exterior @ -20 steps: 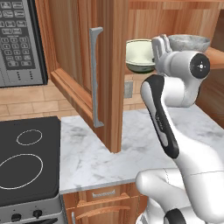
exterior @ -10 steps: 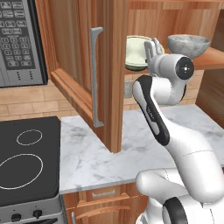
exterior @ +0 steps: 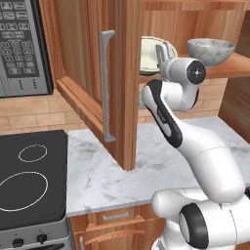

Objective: Open the cabinet. Pick the bowls from the counter and place them in the cabinet. Then close the cabinet.

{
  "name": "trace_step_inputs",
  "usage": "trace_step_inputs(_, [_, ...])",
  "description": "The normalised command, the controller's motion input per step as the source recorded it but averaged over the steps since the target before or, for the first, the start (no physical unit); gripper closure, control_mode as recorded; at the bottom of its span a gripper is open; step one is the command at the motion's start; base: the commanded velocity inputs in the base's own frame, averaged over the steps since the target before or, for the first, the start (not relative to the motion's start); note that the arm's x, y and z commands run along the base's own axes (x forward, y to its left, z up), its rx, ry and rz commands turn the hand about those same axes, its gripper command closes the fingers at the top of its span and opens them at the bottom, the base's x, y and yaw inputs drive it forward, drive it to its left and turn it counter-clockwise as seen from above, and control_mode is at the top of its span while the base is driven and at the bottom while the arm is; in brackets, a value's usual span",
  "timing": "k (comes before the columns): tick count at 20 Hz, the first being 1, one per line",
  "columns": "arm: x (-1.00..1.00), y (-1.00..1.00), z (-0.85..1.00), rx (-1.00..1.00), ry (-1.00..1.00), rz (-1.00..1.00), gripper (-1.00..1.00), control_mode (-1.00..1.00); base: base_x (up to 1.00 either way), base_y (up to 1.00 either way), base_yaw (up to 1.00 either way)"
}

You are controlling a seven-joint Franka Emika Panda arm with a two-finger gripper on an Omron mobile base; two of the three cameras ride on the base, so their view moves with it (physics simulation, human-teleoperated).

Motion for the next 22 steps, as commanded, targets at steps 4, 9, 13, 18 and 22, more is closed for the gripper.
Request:
trace_step_inputs(4, [0.07, 0.01, -0.14, 0.01, 0.0, 0.0, -1.0, -1.0, 0.0, 0.0, 0.0])
trace_step_inputs(9, [0.0, 0.0, -0.01, 0.0, 0.0, 0.0, -1.0, -1.0, 0.0, 0.0, 0.0])
trace_step_inputs(13, [0.01, 0.0, 0.0, 0.0, -0.02, 0.0, -1.0, -1.0, 0.0, 0.0, 0.0])
trace_step_inputs(18, [0.06, 0.3, 0.04, 0.02, -0.17, 0.0, -1.0, -1.0, 0.0, 0.0, 0.0])
trace_step_inputs(22, [0.03, 0.29, 0.16, 0.04, -0.29, 0.0, -1.0, -1.0, 0.0, 0.0, 0.0])
